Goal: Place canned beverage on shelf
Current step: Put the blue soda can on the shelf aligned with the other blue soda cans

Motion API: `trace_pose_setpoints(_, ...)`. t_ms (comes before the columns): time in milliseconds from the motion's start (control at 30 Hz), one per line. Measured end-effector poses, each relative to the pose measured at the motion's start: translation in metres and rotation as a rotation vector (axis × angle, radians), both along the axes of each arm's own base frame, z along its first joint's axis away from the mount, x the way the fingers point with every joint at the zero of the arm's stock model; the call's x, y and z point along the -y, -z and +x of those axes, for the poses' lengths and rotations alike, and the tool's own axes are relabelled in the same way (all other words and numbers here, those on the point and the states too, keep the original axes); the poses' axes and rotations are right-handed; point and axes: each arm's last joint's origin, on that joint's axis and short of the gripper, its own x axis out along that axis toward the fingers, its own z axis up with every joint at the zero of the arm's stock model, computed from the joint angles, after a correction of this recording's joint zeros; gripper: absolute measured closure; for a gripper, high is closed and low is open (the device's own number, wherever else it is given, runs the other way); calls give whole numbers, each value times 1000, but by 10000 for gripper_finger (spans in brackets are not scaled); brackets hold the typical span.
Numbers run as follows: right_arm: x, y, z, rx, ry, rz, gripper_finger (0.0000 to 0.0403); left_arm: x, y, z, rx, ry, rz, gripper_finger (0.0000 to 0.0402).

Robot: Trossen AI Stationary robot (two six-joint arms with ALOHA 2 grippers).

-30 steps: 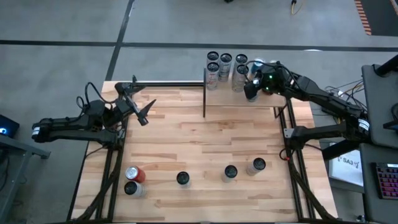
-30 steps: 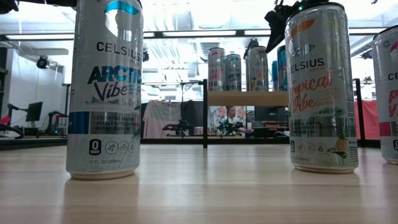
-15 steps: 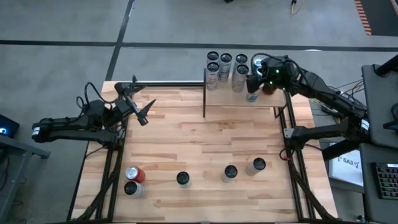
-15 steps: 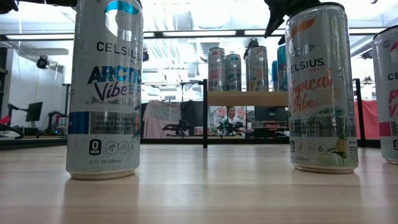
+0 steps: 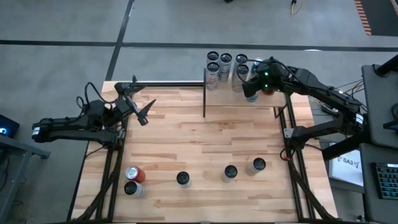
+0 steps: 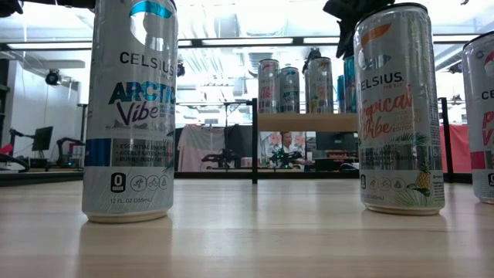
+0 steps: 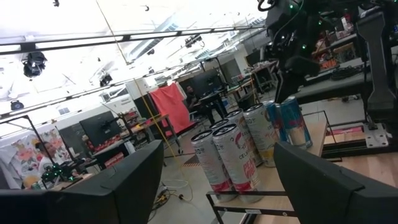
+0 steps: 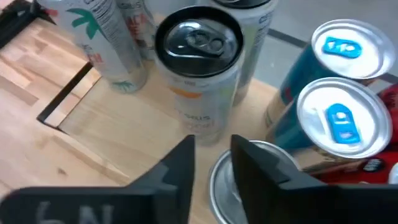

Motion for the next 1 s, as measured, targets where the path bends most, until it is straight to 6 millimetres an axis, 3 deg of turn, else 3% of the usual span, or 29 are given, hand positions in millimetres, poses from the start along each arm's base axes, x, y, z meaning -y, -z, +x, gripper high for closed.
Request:
trace_pose_setpoints(167,-1,-1,-2,-20,5,6,362,0,0,0,0,0,0,113)
trace_pose_setpoints(300,-3,0,-6,-57,9,28,382,0,0,0,0,0,0,113)
trace_pose_setpoints(1000,-7,3,-13,-109,52,76,390,0,0,0,-2,0,0,113)
